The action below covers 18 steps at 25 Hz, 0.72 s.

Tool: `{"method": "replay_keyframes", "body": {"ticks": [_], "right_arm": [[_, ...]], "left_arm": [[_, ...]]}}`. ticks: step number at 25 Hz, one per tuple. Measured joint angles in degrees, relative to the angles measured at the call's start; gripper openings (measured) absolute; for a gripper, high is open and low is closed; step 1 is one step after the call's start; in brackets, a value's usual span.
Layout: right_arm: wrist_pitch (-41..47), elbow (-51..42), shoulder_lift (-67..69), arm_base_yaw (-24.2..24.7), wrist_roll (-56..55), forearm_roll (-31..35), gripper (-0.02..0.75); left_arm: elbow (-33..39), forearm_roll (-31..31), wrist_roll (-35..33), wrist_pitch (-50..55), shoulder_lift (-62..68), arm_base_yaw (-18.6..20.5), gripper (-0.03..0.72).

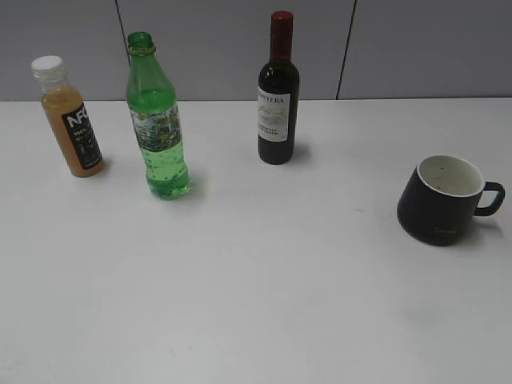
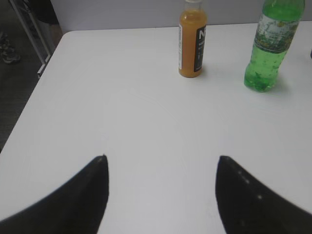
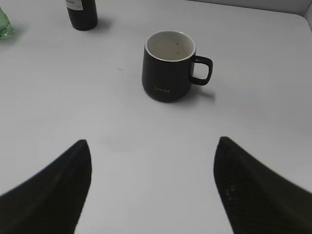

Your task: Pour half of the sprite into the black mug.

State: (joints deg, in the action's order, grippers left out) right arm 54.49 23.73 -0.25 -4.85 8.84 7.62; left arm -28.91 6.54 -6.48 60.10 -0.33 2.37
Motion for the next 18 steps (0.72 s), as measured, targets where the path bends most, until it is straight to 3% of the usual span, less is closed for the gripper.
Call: {"method": "replay_keyframes", "body": {"ticks": [15,18], "right_arm": [[-0.3,0.1,0.0,0.0,0.0,0.0,0.592],[-3.6,0.9,0.0,0.0,0.0,-0.1,0.592]], "left_arm": [[0.0,0.0,0.0,0.0,0.0,0.0,0.521],[0.0,0.0,0.0,0.0,0.0,0.0,0.521]]}}
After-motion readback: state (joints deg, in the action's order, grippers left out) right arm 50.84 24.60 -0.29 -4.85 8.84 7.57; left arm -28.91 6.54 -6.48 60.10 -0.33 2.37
